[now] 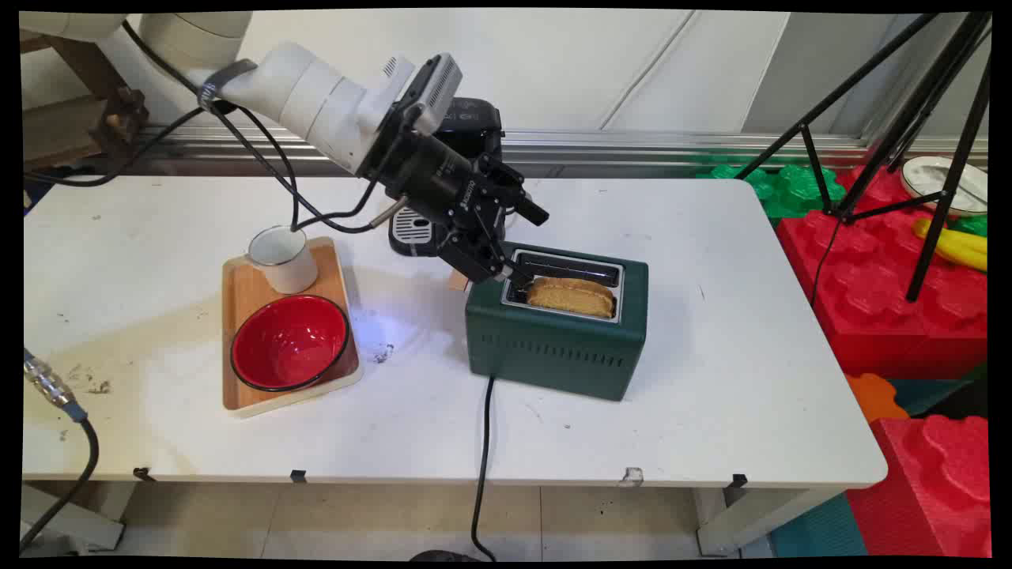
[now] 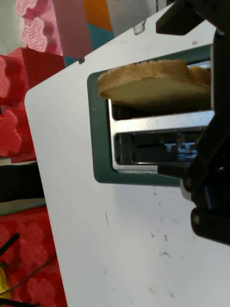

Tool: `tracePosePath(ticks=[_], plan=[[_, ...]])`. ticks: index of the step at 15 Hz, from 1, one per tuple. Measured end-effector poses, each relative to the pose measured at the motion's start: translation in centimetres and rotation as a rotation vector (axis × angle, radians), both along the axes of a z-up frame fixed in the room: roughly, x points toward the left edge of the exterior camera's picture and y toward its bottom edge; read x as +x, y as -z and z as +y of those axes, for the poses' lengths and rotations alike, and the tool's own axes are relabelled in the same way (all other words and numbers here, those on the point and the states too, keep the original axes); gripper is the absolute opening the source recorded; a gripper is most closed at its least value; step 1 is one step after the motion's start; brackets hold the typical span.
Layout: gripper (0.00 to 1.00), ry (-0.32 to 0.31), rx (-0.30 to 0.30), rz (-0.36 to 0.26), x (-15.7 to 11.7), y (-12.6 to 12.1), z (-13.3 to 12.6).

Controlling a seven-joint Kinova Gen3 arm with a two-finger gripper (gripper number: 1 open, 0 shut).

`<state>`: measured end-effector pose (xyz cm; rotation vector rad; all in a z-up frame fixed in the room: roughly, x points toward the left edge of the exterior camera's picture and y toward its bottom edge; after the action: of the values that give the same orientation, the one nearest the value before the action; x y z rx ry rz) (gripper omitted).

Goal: Press the toaster switch

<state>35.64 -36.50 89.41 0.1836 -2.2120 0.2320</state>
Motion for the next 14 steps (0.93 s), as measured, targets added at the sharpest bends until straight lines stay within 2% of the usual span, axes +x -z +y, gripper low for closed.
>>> tracePosePath(ticks=[7, 14], plan=[[1.0, -0.015, -0.008, -0.001, 2.1, -1.5, 0.8], [1.0, -0.01, -0.028, -0.046, 5.7, -2.4, 2.3]])
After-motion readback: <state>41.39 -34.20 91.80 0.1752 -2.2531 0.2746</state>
